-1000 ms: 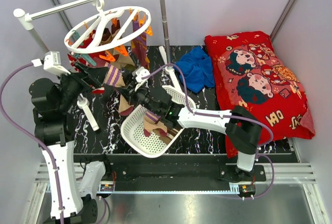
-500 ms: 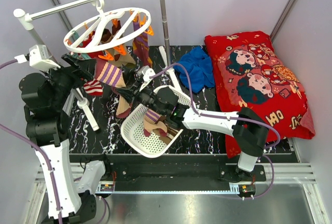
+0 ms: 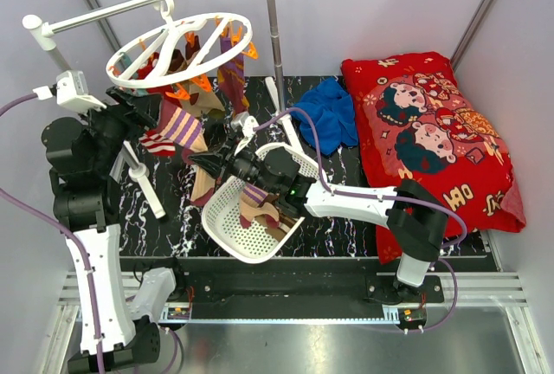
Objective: Remove the socks clipped to the hanger
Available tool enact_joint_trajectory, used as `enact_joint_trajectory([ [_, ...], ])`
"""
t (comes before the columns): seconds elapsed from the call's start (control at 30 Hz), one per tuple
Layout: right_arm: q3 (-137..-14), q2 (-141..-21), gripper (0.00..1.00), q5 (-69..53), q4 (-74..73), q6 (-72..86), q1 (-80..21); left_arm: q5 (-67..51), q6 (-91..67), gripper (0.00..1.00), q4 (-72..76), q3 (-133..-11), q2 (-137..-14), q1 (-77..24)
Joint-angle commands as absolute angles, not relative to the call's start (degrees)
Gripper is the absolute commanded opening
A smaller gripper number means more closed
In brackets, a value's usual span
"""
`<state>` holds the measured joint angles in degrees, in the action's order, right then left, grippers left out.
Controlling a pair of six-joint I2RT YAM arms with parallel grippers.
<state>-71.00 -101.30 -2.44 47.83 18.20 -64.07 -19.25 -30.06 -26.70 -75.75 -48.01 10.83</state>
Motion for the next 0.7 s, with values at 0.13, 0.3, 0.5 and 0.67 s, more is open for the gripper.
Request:
enact_joint_trajectory([
  [0.13,-70.58,-99.14,0.00,-6.41,53.00,22.15,-64.25,-19.86,-30.41,0.66,-18.81,-74.53,-47.90,10.99],
  [0.3,-70.14,-99.40,0.00,-7.73,54.40,23.03,-64.25,-19.34,-30.67,0.61,-19.25,-75.32,-48.87,10.99],
  [0.5,-69.61,-99.32,0.00,-8.00,55.02,23.47,-64.16,-19.95,-31.38,0.42,-18.72,-75.41,-49.04,10.90],
  [0.67,-68.65,-98.88,0.00,-7.12,55.02,23.82,-64.16,-19.69,-31.64,0.19,-18.46,-75.15,-48.60,11.07],
])
